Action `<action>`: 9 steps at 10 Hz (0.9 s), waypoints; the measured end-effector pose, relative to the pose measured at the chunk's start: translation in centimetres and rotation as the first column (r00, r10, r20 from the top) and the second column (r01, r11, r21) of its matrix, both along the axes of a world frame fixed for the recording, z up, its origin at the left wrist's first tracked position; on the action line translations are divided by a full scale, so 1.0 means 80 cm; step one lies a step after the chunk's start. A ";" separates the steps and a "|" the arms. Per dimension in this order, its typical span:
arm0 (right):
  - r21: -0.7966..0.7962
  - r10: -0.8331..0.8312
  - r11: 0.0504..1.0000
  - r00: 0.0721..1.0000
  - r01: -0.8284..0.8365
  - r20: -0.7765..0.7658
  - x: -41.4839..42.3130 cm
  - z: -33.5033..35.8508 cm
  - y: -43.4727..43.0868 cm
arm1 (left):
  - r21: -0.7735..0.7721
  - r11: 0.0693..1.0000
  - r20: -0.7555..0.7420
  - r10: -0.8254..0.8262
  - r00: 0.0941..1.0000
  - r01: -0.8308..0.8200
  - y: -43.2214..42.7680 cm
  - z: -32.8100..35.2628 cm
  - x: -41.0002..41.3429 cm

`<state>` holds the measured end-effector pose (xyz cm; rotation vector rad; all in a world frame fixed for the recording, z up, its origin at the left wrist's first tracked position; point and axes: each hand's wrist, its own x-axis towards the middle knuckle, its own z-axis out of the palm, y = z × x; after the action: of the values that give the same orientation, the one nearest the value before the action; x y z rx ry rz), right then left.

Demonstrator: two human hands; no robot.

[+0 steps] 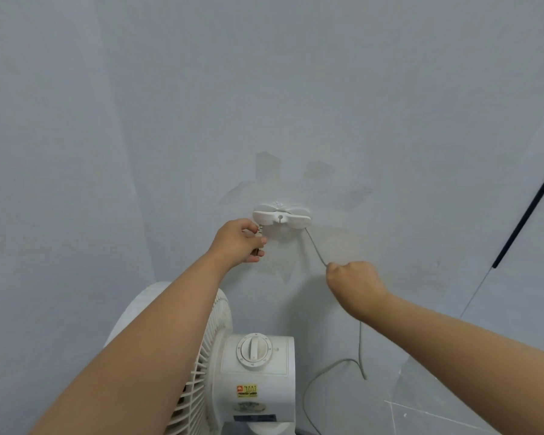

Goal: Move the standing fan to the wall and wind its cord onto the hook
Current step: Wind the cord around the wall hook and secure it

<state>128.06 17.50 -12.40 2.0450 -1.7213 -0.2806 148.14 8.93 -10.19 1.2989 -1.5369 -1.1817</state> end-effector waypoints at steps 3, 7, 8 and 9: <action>0.193 0.062 0.980 0.995 -0.046 -0.076 0.037 -0.025 -0.025 | -0.016 0.999 0.048 0.052 0.998 -0.051 -0.006 0.002 -0.001; 0.335 -0.342 0.937 -0.060 -0.098 0.938 0.069 -0.083 -0.073 | 0.241 0.953 0.052 -0.202 0.978 0.184 -0.004 -0.001 -0.004; 0.431 -0.437 0.898 -0.286 -0.086 0.853 0.074 -0.084 -0.078 | 0.266 0.936 0.046 -0.251 0.967 0.231 -0.003 -0.001 -0.004; 0.513 -0.504 0.855 -0.347 -0.071 0.791 0.081 -0.084 -0.083 | 0.282 0.914 0.015 -0.310 0.951 0.293 -0.003 0.000 -0.007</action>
<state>134.57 10.90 -19.16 2.0016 -3.2442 1.8926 147.61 8.69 -10.16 1.3127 -1.7055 -1.6156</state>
